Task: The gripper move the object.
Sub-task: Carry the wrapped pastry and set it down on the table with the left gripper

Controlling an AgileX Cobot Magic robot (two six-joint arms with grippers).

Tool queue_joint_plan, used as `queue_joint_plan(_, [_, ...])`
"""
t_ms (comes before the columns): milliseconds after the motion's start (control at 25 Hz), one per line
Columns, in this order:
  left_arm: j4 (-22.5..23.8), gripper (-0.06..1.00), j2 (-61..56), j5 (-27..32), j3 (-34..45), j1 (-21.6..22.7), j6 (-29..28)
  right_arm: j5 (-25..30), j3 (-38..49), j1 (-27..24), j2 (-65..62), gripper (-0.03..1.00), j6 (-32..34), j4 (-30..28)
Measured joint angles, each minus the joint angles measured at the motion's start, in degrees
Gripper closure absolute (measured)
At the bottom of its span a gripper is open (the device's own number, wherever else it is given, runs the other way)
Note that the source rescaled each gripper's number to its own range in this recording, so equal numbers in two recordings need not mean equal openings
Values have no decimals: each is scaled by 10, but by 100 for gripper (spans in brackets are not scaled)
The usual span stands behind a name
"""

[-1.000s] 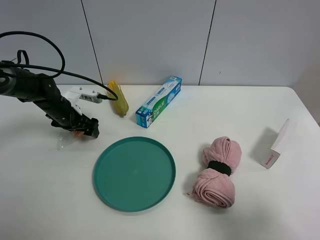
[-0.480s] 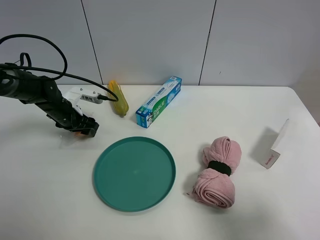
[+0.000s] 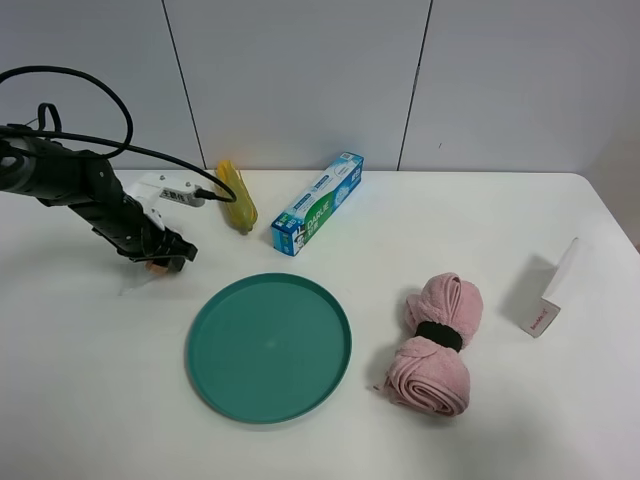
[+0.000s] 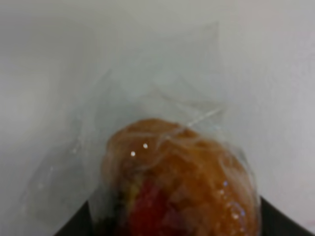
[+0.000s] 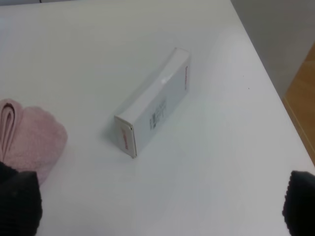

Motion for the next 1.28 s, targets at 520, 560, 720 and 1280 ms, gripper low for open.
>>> queue_joint_plan(520, [-6, 94, -290, 125, 0, -104, 0, 0, 0, 0, 0, -3, 0, 0])
queue_joint_plan(560, [-6, 94, -293, 130, 0, -117, 0, 0, 0, 0, 0, -3, 0, 0])
queue_joint_plan(720, [-6, 94, -287, 149, -24, -172, -1, 0, 0, 0, 0, -3, 0, 0])
queue_joint_plan(1280, [-8, 94, -53, 216, -346, -327, -17, 0, 0, 0, 0, -3, 0, 0])
